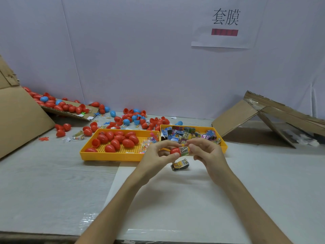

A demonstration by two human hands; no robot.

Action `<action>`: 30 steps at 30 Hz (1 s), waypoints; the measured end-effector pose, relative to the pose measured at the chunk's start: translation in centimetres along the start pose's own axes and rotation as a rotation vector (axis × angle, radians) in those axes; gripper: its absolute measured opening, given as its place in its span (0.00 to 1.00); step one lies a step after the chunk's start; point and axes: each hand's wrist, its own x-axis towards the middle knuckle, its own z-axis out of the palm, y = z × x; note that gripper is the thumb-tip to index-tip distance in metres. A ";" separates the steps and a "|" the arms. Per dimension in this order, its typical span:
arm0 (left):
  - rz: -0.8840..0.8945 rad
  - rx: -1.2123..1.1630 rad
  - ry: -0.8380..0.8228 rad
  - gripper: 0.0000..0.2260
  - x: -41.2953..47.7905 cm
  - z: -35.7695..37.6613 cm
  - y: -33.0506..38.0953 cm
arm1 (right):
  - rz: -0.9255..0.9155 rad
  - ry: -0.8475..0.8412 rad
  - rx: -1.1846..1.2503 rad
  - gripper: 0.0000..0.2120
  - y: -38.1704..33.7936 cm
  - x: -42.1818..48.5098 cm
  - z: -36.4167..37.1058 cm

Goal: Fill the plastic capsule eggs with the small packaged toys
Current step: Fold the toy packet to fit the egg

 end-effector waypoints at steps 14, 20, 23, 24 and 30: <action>0.016 0.027 0.011 0.10 0.2 0.0 -0.2 | -0.108 -0.015 -0.127 0.09 0.4 0.0 0.1; 0.038 0.025 0.031 0.10 0.3 -0.2 -0.3 | -0.127 -0.052 -0.129 0.05 0.2 -0.3 0.5; 0.042 0.046 0.058 0.10 0.3 -0.1 -0.4 | -0.143 -0.023 -0.164 0.05 0.3 -0.3 0.5; 0.044 0.062 0.066 0.10 0.3 -0.1 -0.5 | -0.146 -0.018 -0.170 0.05 0.3 -0.2 0.5; 0.049 0.108 0.085 0.10 0.4 -0.1 -0.7 | -0.176 -0.026 -0.176 0.07 0.3 -0.2 0.5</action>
